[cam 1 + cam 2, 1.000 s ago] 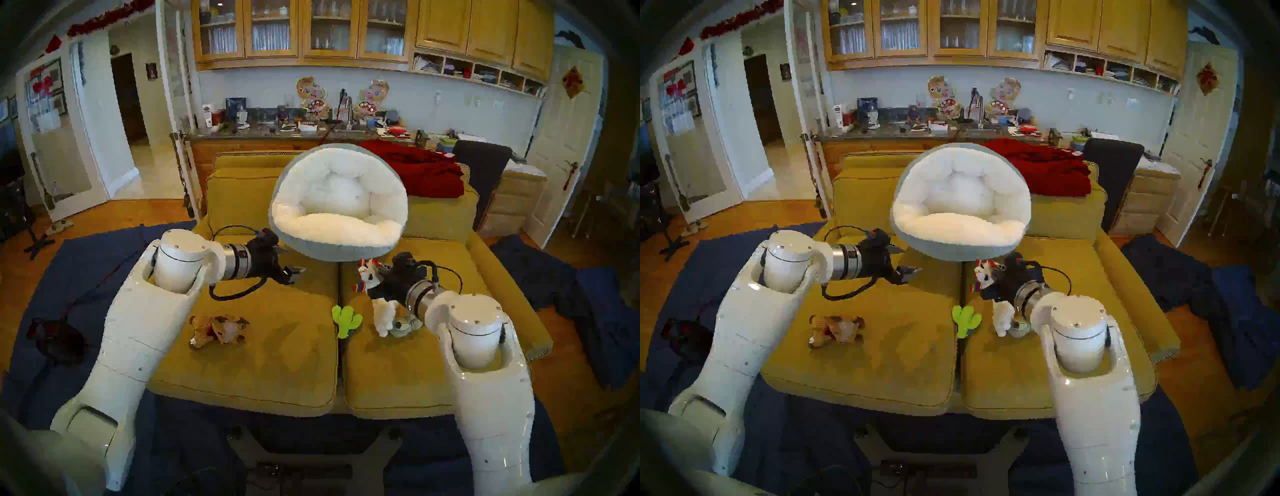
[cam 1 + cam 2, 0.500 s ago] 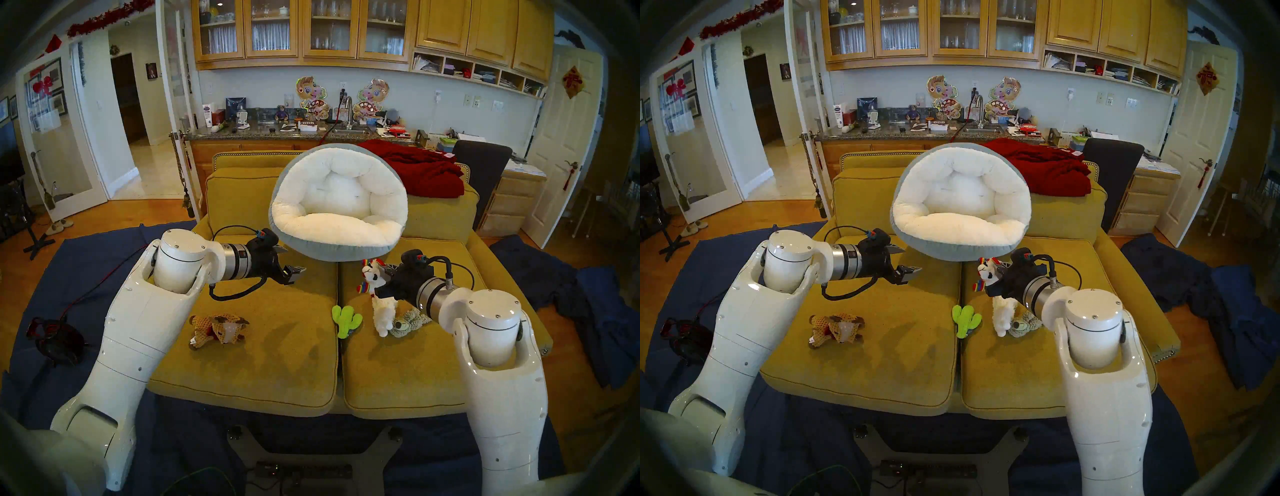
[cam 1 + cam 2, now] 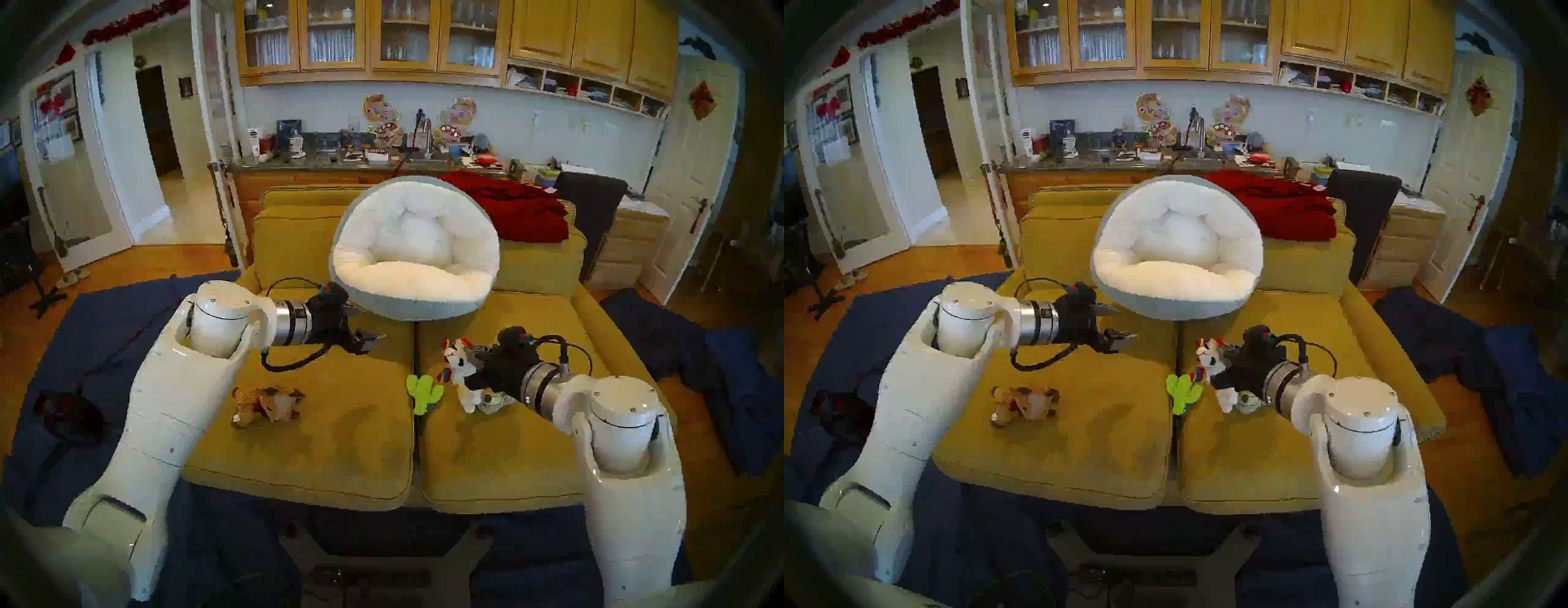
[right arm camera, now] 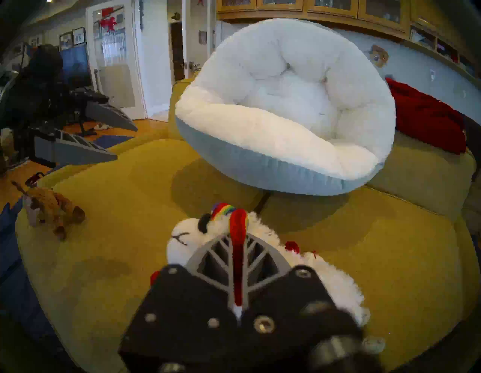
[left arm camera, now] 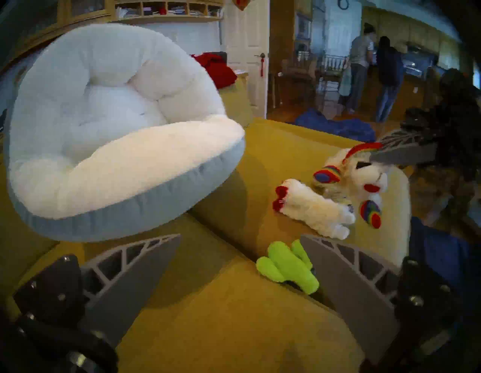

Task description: Put toys into dog bed

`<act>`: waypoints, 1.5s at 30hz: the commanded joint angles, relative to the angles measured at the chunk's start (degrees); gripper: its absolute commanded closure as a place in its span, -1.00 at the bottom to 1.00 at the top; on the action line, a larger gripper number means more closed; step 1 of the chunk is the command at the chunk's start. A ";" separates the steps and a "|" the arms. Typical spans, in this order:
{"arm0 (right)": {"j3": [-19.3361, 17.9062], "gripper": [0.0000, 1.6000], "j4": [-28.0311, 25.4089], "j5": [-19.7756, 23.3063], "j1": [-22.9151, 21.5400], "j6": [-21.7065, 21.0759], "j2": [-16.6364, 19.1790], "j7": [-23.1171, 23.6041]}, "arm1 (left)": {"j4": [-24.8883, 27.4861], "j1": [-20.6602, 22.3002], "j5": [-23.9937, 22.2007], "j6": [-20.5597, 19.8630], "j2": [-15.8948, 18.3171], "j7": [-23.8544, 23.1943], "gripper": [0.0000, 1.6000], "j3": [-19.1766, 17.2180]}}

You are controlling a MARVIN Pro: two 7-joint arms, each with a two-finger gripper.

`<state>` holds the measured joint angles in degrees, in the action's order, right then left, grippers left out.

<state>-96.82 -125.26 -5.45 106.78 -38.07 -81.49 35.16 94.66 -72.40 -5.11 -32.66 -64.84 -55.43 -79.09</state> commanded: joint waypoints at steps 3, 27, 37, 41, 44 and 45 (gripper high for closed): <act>-0.76 1.00 -2.97 0.75 -0.35 1.17 -0.44 0.13 | 1.50 2.03 -1.45 2.20 -0.26 -3.62 -1.00 0.92; 0.39 1.00 -5.75 1.69 0.19 -0.58 -2.30 1.53 | -0.62 0.79 -1.87 16.39 0.77 -11.17 -1.00 4.04; 0.66 1.00 -6.10 1.21 0.34 -0.19 -2.85 1.19 | -0.97 1.51 -2.32 15.12 -0.88 -12.29 -1.00 4.32; 0.88 1.00 -5.84 1.08 0.11 -0.05 -3.12 0.81 | -0.61 2.02 -3.10 13.21 -1.43 -13.26 -1.00 4.19; 1.06 1.00 -5.71 1.17 0.10 0.04 -3.23 0.56 | -0.62 2.22 -3.56 11.29 -1.85 -13.78 -1.00 4.07; 1.12 1.00 -5.67 1.20 0.10 0.12 -3.27 0.46 | -0.81 2.34 -3.83 10.65 -2.00 -14.08 -1.00 4.02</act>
<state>-95.85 -129.20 -4.09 107.88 -38.58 -84.41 36.11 92.92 -72.65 -6.88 -19.35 -65.37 -68.47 -74.48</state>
